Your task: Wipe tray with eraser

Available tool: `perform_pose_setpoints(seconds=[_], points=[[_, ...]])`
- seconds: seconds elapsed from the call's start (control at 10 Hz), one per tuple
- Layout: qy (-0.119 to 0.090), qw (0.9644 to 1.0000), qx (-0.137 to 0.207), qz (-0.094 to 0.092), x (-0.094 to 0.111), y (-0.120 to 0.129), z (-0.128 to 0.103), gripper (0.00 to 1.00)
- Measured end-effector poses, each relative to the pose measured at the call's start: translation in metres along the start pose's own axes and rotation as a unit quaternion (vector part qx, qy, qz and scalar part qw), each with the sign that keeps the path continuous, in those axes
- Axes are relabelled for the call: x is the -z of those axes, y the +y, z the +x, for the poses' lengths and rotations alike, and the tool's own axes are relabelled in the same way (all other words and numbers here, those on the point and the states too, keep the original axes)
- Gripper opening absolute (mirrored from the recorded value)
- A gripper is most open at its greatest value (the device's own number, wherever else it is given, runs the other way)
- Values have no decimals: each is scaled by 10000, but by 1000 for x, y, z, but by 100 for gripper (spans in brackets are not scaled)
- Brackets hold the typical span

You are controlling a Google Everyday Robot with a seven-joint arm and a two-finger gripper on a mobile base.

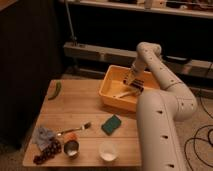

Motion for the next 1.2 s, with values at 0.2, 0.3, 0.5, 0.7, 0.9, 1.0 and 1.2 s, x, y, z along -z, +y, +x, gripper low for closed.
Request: perform_pose_setpoints(seconds=[0.2, 0.3, 0.5, 0.7, 0.9, 1.0, 1.2], points=[[-194, 9993, 320, -93, 2, 27, -25, 9], [-240, 9985, 465, -157, 2, 45, -30, 9], [-230, 9962, 741, -409, -8, 90, -28, 9], [-125, 9949, 805, -602, -13, 117, 1, 9], [-42, 9962, 653, -583, -4, 112, 37, 9], [-15, 9969, 558, -546, 1, 106, 52, 9], [74, 9983, 336, -461, 10, 91, 83, 9]])
